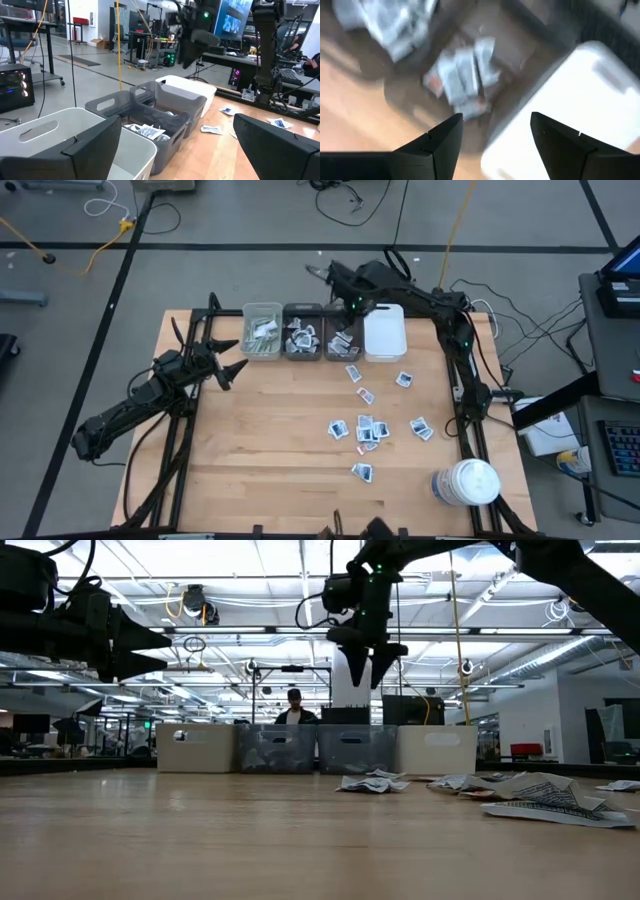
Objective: Pick & Place First Aid Supplies
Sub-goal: Put the ointment pack into the right black bin
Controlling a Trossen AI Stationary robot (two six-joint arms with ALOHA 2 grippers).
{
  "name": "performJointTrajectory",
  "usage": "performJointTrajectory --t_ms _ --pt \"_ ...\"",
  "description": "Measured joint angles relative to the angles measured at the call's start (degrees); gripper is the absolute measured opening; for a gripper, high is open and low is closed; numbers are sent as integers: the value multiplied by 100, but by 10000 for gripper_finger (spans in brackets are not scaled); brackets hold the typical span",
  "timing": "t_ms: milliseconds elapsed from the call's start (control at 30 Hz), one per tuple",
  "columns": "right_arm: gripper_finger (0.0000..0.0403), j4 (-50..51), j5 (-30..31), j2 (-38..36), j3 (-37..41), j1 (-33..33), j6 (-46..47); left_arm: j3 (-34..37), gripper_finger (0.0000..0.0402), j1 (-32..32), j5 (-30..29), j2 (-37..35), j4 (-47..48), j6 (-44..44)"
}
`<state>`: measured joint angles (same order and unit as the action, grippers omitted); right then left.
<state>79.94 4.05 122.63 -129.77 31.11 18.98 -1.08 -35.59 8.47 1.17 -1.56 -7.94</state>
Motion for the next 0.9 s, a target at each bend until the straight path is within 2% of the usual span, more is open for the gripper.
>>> performJointTrajectory --t_ms 100,200,367,467,567,733,900 --pt "231 231 -130 -126 381 -321 144 0 392 0 0 0 0 0" --pt "233 40 -145 -503 1068 -772 94 0 392 2 2 0 0 0" --pt "231 -738 -103 -1353 2659 -1615 -15 0 392 1 0 0 0 0" --pt "232 -1237 -131 -1849 3565 -2154 222 0 392 2 1 0 0 0" --pt "233 -1317 -159 -2204 4300 -2658 576 0 392 0 0 0 0 0" --pt "229 -1375 -141 -2638 5051 -3489 1158 0 392 1 0 0 0 0" --pt "229 -1416 -160 -2754 5239 -4139 1034 0 392 0 0 0 0 0"
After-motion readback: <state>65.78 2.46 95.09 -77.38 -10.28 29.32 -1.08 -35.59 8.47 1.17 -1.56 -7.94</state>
